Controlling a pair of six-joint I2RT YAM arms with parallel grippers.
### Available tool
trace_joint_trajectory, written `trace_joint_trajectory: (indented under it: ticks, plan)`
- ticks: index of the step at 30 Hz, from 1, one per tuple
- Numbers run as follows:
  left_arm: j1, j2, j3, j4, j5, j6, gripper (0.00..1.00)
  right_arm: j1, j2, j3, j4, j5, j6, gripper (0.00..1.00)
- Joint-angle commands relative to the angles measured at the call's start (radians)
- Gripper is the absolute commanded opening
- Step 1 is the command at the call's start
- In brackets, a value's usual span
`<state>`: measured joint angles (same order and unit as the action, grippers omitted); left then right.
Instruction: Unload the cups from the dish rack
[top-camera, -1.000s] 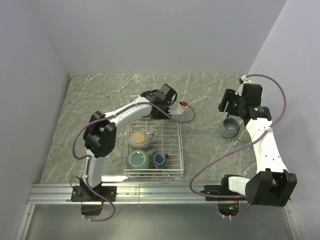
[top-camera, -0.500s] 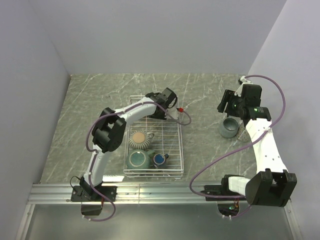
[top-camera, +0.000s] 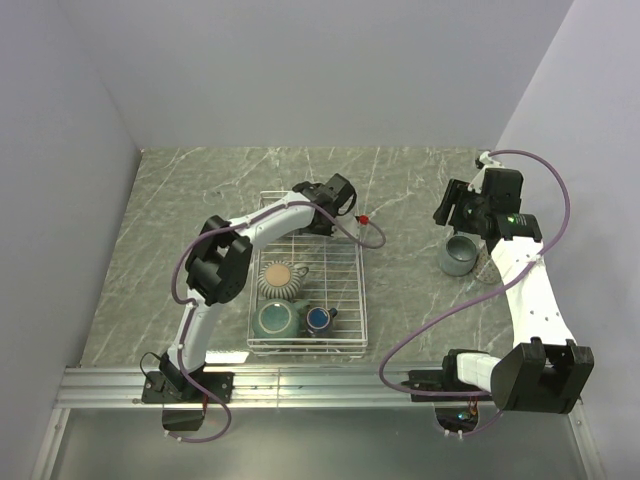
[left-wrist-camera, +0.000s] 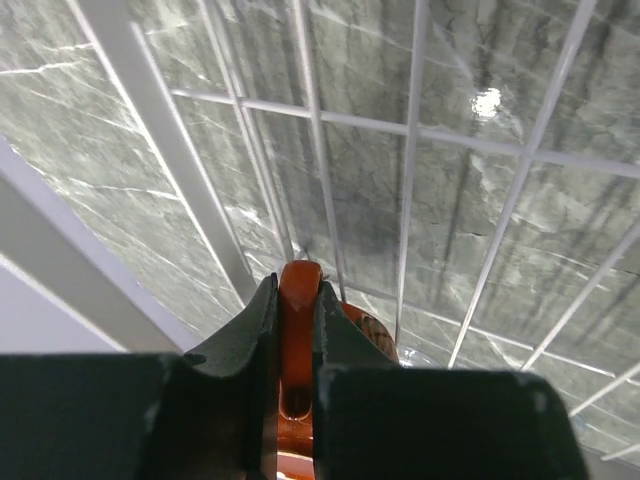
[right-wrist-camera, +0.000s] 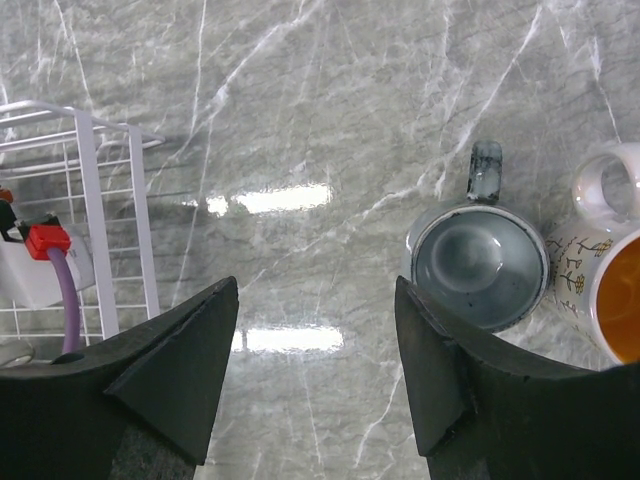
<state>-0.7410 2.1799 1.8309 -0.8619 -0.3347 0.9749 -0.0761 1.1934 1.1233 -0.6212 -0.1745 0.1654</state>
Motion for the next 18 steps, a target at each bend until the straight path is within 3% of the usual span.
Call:
trace_joint_trajectory:
  ticks: [1,10,15,18]
  plan:
    - [-0.02,-0.045,0.08,-0.022,0.01,-0.027,0.0,0.007,-0.031,0.016,0.025,-0.013,-0.009,0.71]
    - [-0.043,-0.143,0.248,-0.092,0.124,-0.195,0.0,0.019,-0.084,0.036,0.029,-0.103,0.009,0.7]
    - [-0.04,-0.277,0.248,0.007,0.221,-0.341,0.0,0.019,-0.169,0.015,0.119,-0.33,0.037,0.7]
    - [-0.038,-0.365,0.219,0.099,0.302,-0.525,0.0,0.019,-0.238,-0.025,0.222,-0.506,0.085,0.71]
